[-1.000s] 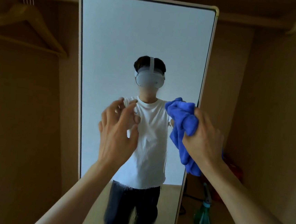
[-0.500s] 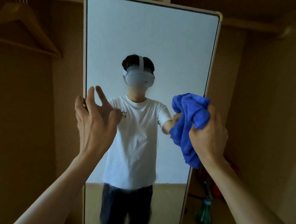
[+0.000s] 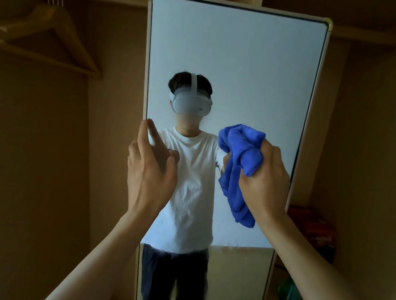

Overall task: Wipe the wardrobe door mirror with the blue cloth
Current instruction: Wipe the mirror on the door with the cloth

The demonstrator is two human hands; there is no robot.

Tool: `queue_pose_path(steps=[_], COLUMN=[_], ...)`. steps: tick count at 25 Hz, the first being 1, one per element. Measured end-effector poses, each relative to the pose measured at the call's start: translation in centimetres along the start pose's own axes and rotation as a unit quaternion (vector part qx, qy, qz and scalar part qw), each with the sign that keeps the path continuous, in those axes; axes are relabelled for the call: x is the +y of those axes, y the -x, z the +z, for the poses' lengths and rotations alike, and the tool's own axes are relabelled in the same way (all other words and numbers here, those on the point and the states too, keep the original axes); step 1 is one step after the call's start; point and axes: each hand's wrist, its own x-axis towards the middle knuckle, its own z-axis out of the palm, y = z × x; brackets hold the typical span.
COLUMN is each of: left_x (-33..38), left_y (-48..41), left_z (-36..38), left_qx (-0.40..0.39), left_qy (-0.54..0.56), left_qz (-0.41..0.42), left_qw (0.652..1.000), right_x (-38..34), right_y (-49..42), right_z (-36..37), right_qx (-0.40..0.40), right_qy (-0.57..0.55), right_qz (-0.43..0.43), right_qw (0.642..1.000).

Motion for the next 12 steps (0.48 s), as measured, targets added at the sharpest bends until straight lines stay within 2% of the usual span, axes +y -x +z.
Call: queue_pose_path(steps=[4, 7, 12], left_x=[-0.5, -1.3, -1.8], left_y=[0.1, 0.0, -0.6], left_z=[-1.0, -2.0, -3.5], left_qx=[-0.033, -0.066, -0.092], left_qy=[0.037, 0.081, 0.158], left_qz=[-0.026, -0.068, -0.08], left_qw=[0.998, 0.992, 0.98], right_x=[-4.3, -7.6, -11.6], right_y=[1.0, 2.2, 3.7], right_z=[1.8, 3.1, 6.0], right_qx=[-0.056, -0.063, -0.076], right_qy=[-0.009, 0.002, 0.017], right_qz=[-0.002, -0.041, -0.074], right_qw=[0.998, 0.997, 0.994])
